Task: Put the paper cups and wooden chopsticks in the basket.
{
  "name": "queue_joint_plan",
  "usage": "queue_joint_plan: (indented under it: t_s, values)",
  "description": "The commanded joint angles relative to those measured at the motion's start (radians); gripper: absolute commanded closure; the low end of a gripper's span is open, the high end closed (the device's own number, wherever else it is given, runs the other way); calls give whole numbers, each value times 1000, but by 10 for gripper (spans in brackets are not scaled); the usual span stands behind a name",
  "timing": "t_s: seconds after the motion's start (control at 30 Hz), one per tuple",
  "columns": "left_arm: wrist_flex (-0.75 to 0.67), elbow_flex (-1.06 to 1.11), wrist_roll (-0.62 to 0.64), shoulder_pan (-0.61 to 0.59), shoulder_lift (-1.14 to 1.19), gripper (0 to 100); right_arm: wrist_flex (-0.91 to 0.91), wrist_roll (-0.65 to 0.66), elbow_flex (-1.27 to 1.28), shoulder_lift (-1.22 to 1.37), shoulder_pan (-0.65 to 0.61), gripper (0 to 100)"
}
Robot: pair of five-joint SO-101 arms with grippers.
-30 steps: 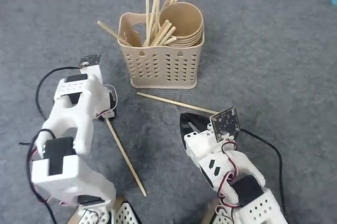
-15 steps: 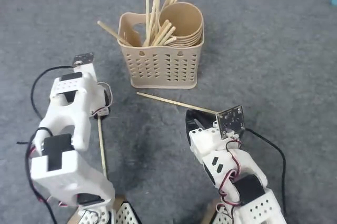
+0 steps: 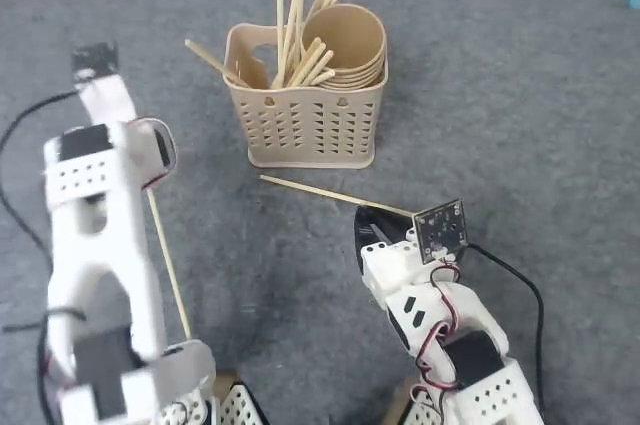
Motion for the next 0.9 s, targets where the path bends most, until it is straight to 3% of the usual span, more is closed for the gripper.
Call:
queue_joint_plan:
  t_s: [0.0,0.53,0.7,0.87]
  values:
    - [-43,-36,6,-3,-196,987,-28,-5,20,12,13,964]
    - [-324,12,5,-3,-618,985,-28,-5,20,12,13,964]
    - [-516,275,5,-8,-784,985,-28,-5,20,12,13,964]
    - [-804,576,6,-3,-1031,986,-28,-5,20,12,13,964]
